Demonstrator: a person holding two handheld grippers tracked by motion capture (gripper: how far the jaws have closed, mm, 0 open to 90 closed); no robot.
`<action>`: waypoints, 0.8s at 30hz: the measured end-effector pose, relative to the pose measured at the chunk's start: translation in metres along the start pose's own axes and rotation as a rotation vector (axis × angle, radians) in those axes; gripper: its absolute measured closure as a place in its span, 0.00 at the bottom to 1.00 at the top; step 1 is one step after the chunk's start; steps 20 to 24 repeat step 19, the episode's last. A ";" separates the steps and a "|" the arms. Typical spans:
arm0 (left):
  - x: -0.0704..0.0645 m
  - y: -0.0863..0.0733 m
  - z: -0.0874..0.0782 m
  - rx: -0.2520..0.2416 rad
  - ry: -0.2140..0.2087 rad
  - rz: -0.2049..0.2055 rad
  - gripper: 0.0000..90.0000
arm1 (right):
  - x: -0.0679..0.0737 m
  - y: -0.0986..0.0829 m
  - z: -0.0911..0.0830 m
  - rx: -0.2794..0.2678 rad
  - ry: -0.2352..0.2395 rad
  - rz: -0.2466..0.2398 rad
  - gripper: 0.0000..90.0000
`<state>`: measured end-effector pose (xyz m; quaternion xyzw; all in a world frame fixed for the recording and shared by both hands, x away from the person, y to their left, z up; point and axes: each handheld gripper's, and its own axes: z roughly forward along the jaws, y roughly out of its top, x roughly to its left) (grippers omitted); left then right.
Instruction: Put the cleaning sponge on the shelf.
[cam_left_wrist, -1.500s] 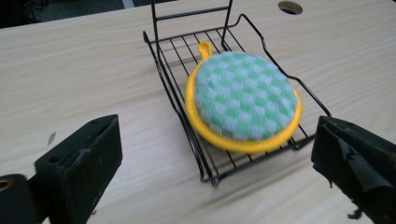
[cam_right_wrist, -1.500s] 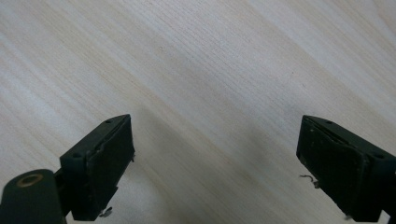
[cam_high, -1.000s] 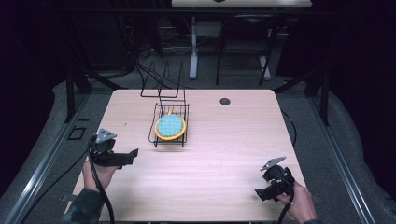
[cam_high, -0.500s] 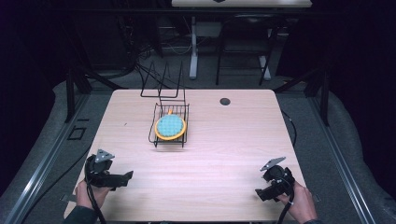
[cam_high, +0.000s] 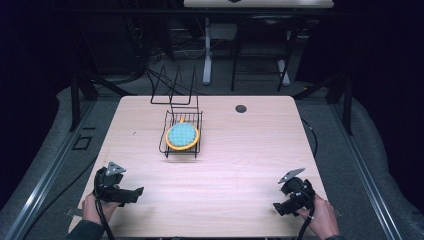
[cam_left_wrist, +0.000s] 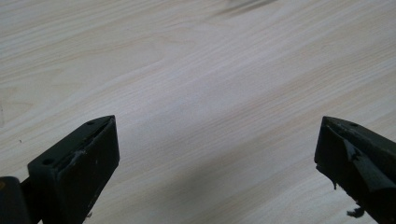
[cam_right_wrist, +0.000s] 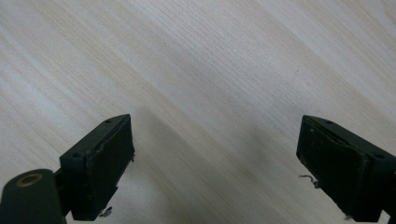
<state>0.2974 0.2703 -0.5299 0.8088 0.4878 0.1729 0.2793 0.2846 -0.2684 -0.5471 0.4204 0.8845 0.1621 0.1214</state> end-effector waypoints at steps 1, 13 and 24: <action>0.000 0.000 0.000 0.002 0.002 0.004 0.00 | 0.000 0.000 0.000 0.000 0.000 -0.001 0.12; 0.000 0.001 0.002 -0.005 0.009 0.024 0.00 | -0.002 -0.001 -0.001 0.002 0.003 -0.004 0.12; 0.000 0.002 0.003 0.006 0.020 0.031 0.00 | -0.002 -0.001 0.000 -0.007 0.009 0.005 0.12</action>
